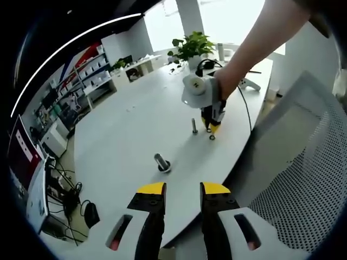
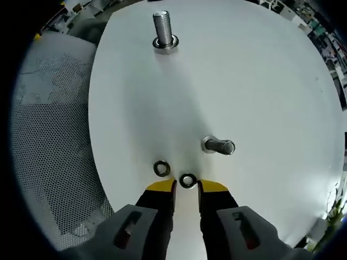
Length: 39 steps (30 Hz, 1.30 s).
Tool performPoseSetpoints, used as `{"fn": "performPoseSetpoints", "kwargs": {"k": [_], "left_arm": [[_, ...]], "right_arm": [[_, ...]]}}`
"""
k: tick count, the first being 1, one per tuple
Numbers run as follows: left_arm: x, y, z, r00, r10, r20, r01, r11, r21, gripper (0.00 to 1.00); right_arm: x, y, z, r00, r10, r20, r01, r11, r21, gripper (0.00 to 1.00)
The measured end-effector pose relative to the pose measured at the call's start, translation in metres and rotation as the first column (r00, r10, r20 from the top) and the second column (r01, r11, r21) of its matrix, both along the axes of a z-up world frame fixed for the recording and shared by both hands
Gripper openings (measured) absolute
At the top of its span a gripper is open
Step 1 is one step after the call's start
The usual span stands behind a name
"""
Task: Place the washer onto the threaded stud by aligning its center hole with the stud, sliding it down to the base, and recovering from edge contact or off-axis alignment until the washer reaches the visible bottom stop.
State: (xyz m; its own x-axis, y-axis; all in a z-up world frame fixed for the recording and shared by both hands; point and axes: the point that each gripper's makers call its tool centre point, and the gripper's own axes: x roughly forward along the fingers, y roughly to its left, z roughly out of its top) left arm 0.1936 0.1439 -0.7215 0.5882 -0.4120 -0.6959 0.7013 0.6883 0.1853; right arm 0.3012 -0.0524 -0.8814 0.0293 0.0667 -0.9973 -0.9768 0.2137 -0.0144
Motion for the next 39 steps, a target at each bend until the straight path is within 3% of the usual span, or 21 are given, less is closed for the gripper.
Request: {"fn": "performPoseSetpoints", "kwargs": {"k": [7,15,24,39], "left_arm": [[0.0003,0.0015,-0.0001,1.000,0.005,-0.001,-0.005,1.000,0.000,0.22],[0.0002,0.0011,0.0005,1.000,0.003,0.001,-0.003,1.000,-0.003,0.22],[0.0006,0.0013,0.0014,1.000,0.004,0.005,-0.004,1.000,-0.004,0.22],[0.0011,0.0029,0.0011,1.000,0.012,0.000,-0.012,1.000,-0.009,0.21]], "right_arm": [[-0.0003,-0.0007,0.0004,0.999,-0.034,-0.003,0.033,0.998,-0.057,0.18],[0.0006,-0.0024,0.0020,0.998,-0.065,0.011,0.066,0.998,-0.019,0.16],[0.0023,-0.0019,-0.0001,0.997,-0.080,0.012,0.081,0.995,-0.057,0.16],[0.0028,-0.0029,0.0002,0.999,-0.050,-0.013,0.049,0.996,-0.074,0.16]]}}
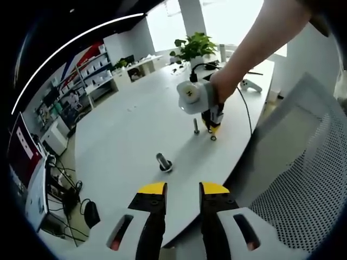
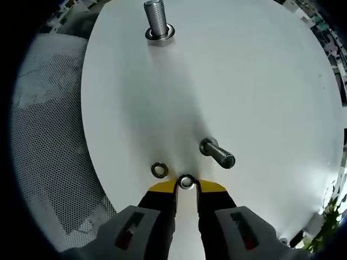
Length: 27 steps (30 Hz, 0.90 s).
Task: Place the washer onto the threaded stud by aligning its center hole with the stud, sliding it down to the base, and recovering from edge contact or off-axis alignment until the washer reaches the visible bottom stop.
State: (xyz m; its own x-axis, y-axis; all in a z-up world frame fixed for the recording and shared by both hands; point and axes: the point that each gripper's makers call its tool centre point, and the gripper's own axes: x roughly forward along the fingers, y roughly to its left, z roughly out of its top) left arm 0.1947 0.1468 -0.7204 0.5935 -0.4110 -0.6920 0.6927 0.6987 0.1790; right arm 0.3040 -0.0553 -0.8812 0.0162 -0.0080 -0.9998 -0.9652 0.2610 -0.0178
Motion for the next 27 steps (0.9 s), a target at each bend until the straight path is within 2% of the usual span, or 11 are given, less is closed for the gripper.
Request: {"fn": "performPoseSetpoints", "kwargs": {"k": [6,8,10,11,14,20,27], "left_arm": [[-0.0002,0.0000,-0.0002,1.000,-0.001,-0.001,0.001,1.000,0.000,0.21],[-0.0005,0.0003,-0.0003,1.000,0.000,-0.001,0.000,1.000,0.001,0.21],[-0.0005,0.0000,-0.0007,1.000,-0.002,-0.002,0.002,1.000,0.002,0.21],[-0.0005,-0.0002,-0.0009,1.000,-0.003,-0.002,0.003,1.000,0.003,0.21],[-0.0007,-0.0004,-0.0015,1.000,-0.007,-0.004,0.007,1.000,0.010,0.21],[-0.0008,0.0004,-0.0020,1.000,-0.006,-0.003,0.006,1.000,0.016,0.21],[-0.0001,0.0019,-0.0027,1.000,0.000,-0.006,0.000,1.000,0.018,0.21]], "right_arm": [[-0.0001,-0.0006,0.0014,1.000,-0.023,0.014,0.022,0.998,0.051,0.15],[0.0006,-0.0002,0.0015,0.999,-0.050,0.023,0.047,0.994,0.097,0.14],[0.0021,0.0015,0.0019,0.999,-0.037,0.039,0.031,0.988,0.152,0.14],[0.0025,0.0012,0.0026,0.997,-0.065,0.045,0.055,0.978,0.203,0.14],[0.0040,0.0000,0.0032,0.992,-0.121,0.040,0.106,0.955,0.276,0.13],[0.0014,0.0009,0.0038,0.993,-0.093,0.077,0.067,0.956,0.284,0.13],[0.0013,-0.0039,0.0049,0.987,-0.136,0.087,0.102,0.942,0.320,0.13]]}}
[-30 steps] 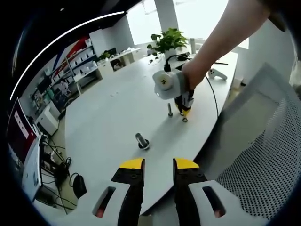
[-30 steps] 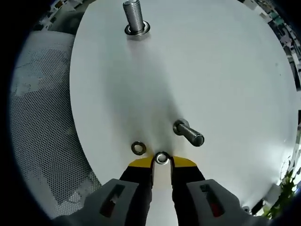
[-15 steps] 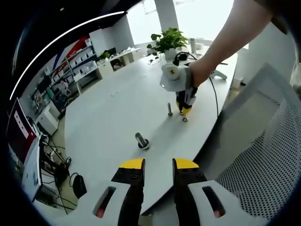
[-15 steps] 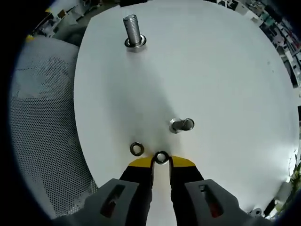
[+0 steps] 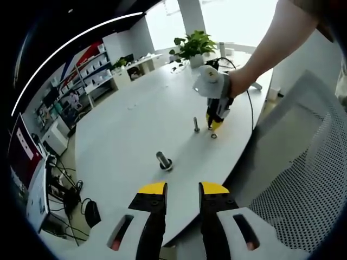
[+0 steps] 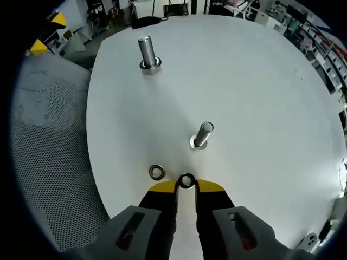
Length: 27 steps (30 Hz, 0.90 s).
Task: Place the washer onto the threaded stud by aligning its center hole with the stud, sliding it down to the base, and recovering from edge contact or off-axis alignment until the washer reaches the visible bottom stop.
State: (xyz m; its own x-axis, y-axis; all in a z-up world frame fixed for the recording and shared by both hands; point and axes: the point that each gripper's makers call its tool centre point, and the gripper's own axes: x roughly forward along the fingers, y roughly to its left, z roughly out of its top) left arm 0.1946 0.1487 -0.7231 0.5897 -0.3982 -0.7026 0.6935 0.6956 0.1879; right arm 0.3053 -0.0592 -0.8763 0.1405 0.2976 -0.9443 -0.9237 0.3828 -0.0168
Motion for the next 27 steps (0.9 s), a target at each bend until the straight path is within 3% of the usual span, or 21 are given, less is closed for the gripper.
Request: {"fn": "performPoseSetpoints", "kwargs": {"k": [4,11,27], "left_arm": [[0.000,0.001,0.000,1.000,0.005,0.001,-0.005,1.000,-0.001,0.21],[0.000,0.001,0.000,1.000,0.004,0.001,-0.004,1.000,0.004,0.21],[0.001,0.003,-0.001,1.000,0.014,0.003,-0.014,1.000,0.016,0.21]], "right_arm": [[0.000,-0.009,0.001,1.000,-0.027,-0.007,0.027,1.000,0.006,0.13],[0.006,-0.011,0.014,0.996,-0.092,0.011,0.091,0.993,0.081,0.13],[0.021,0.006,0.048,0.993,-0.029,0.118,0.010,0.988,0.154,0.13]]}}
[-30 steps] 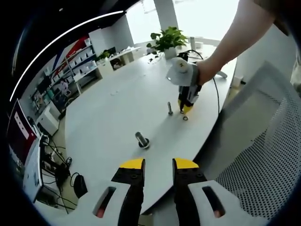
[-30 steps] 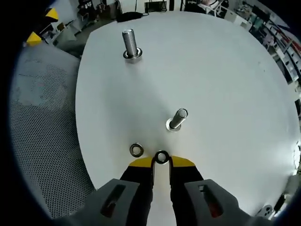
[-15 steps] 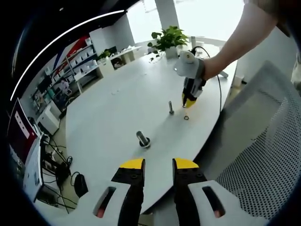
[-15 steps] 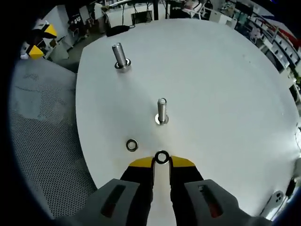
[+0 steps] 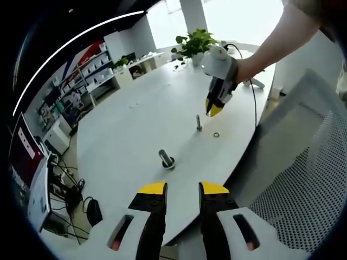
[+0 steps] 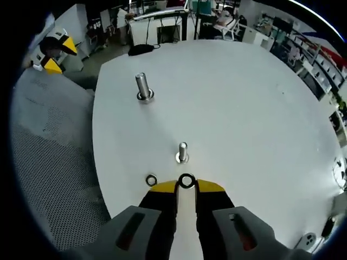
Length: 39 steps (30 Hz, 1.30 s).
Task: Place the washer onto the threaded stud by aligning its center hole with the stud, sliding it down to the base, and recovering from edge contact or off-axis alignment until the washer reaches the visible bottom stop.
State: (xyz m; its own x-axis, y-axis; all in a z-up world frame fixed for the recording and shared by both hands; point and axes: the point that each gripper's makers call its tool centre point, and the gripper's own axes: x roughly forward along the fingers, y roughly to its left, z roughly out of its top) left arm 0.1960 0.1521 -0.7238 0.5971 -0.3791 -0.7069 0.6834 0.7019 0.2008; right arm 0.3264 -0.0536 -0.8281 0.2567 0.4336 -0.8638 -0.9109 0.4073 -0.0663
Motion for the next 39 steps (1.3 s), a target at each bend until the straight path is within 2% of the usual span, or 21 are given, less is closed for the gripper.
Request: {"fn": "performPoseSetpoints", "kwargs": {"k": [7,12,24,31,39], "left_arm": [[0.000,0.001,-0.001,1.000,0.005,-0.002,-0.005,1.000,0.009,0.21],[0.000,0.001,-0.001,1.000,0.006,-0.004,-0.006,1.000,0.009,0.21],[-0.001,0.001,-0.003,1.000,0.001,-0.009,0.000,1.000,0.016,0.21],[-0.002,0.001,-0.004,1.000,-0.003,-0.011,0.004,1.000,0.023,0.21],[-0.001,0.001,-0.003,1.000,-0.001,-0.007,0.001,1.000,0.020,0.21]], "right_arm": [[0.006,0.005,0.008,1.000,-0.003,0.015,0.003,1.000,0.026,0.13],[0.006,0.015,0.020,0.999,0.025,0.042,-0.027,0.999,0.047,0.13],[0.011,0.029,0.032,0.997,0.051,0.060,-0.056,0.995,0.080,0.13],[0.007,0.032,0.026,0.993,0.104,0.058,-0.106,0.994,0.037,0.13],[0.007,0.036,0.021,0.992,0.119,0.043,-0.120,0.993,0.014,0.13]]}}
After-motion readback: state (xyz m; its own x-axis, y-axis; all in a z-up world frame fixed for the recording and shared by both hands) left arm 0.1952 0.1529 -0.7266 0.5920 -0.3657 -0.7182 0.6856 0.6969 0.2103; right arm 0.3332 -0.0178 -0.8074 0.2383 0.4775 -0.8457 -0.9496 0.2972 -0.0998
